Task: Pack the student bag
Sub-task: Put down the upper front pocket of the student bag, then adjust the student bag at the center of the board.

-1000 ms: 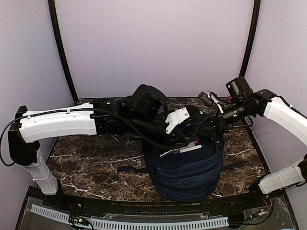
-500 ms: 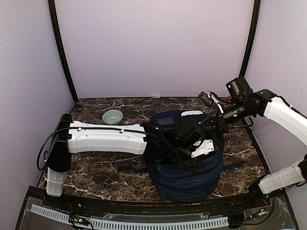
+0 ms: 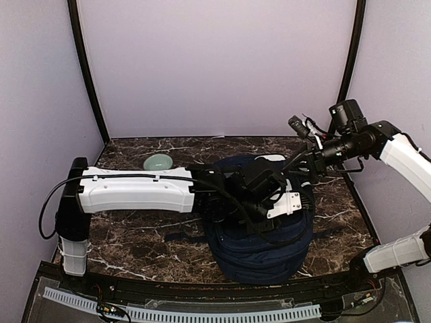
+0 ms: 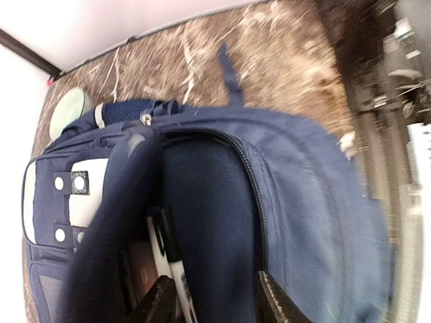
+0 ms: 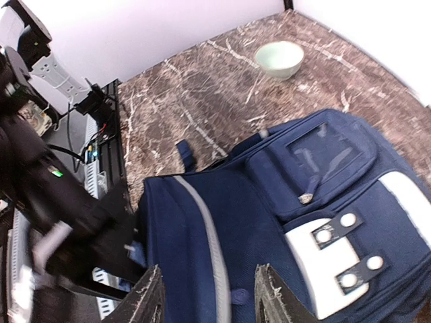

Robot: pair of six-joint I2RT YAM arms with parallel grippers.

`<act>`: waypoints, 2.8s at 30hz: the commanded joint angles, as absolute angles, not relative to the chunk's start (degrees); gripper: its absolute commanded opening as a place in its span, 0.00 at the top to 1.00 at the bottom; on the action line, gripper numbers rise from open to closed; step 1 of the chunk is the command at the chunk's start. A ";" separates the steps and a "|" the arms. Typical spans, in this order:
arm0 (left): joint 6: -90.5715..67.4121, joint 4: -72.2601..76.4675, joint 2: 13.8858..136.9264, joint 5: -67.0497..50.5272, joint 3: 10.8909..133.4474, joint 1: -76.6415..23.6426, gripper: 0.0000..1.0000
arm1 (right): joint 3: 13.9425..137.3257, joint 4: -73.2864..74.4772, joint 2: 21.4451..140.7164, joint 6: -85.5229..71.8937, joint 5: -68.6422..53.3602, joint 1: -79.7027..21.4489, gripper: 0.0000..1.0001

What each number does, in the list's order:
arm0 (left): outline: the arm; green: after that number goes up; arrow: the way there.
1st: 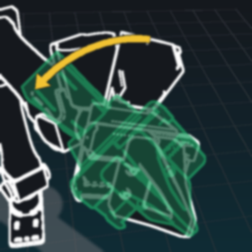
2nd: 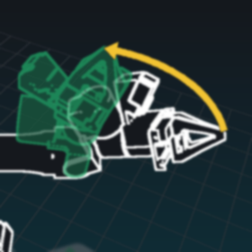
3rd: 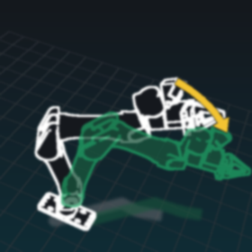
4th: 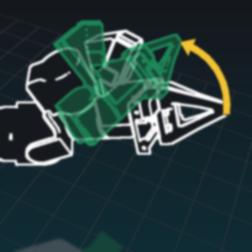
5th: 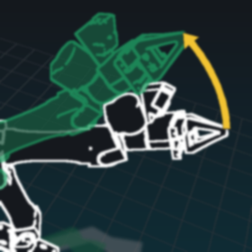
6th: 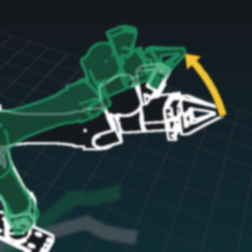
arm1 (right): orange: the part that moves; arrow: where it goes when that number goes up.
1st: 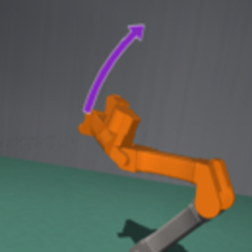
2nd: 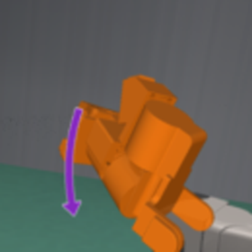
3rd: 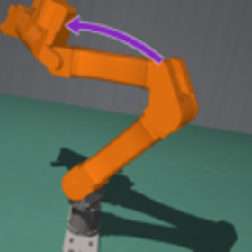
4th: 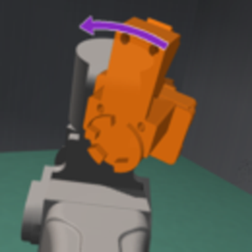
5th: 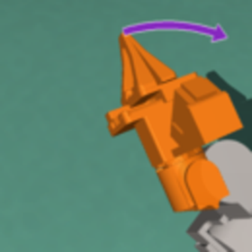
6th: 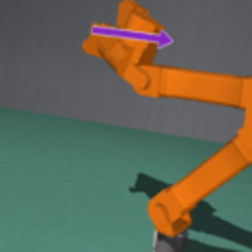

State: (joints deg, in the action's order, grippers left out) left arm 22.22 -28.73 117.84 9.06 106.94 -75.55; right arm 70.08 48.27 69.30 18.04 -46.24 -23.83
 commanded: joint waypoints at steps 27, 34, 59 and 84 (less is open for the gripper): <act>-16.73 -15.29 96.08 0.83 74.61 -53.18 0.27 | 66.54 49.62 82.86 18.49 -10.85 -17.22 0.13; -19.54 -11.23 96.49 -4.84 66.36 -53.22 0.31 | 66.44 53.96 90.17 22.43 -15.07 -18.06 0.10; -24.88 -3.14 99.28 -0.22 58.85 -65.08 0.39 | 102.77 52.53 123.30 18.75 -19.71 -24.52 0.41; -31.04 19.50 90.65 5.49 43.06 -67.52 0.51 | 87.16 48.40 106.55 24.58 -42.24 -38.45 0.68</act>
